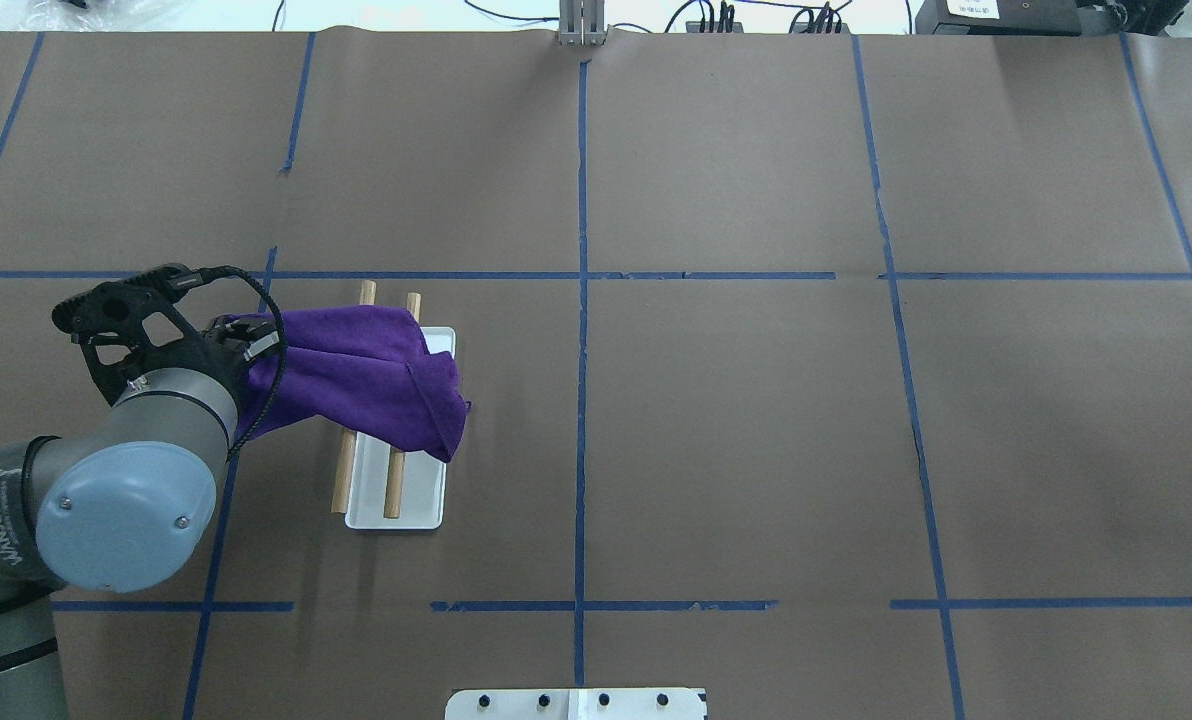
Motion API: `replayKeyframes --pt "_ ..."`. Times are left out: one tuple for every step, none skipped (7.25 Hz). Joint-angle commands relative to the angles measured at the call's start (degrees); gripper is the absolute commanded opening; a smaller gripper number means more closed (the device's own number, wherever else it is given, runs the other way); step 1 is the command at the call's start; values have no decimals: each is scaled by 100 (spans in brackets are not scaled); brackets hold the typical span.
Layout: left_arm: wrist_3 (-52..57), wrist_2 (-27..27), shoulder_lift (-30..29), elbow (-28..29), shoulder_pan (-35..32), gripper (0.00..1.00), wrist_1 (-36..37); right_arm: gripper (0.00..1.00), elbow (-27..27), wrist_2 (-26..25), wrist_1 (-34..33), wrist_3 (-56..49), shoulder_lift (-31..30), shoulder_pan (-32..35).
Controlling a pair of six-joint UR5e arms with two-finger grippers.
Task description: Hang towel on rack
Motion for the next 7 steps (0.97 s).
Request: replayKeyframes --pt "12 58 -41 475 49 99 -7 100 -16 13 1 -3 -9 3" --pt "47 41 -50 530 23 100 -16 100 1 -22 -8 14 35 -5" --pt "265 15 -33 522 -3 100 -24 100 54 -31 -8 75 -8 3" --pt "624 -12 -41 374 -12 100 -33 100 -15 -31 1 67 -44 3" --pt "1175 -125 -41 259 -21 100 -33 100 -16 -5 18 6 -166 3" --pt "1807 -518 -41 249 -221 100 -33 100 -16 4 36 -21 -324 73" --pt "2606 -817 -59 188 -606 100 -42 100 -25 13 36 -108 -334 152"
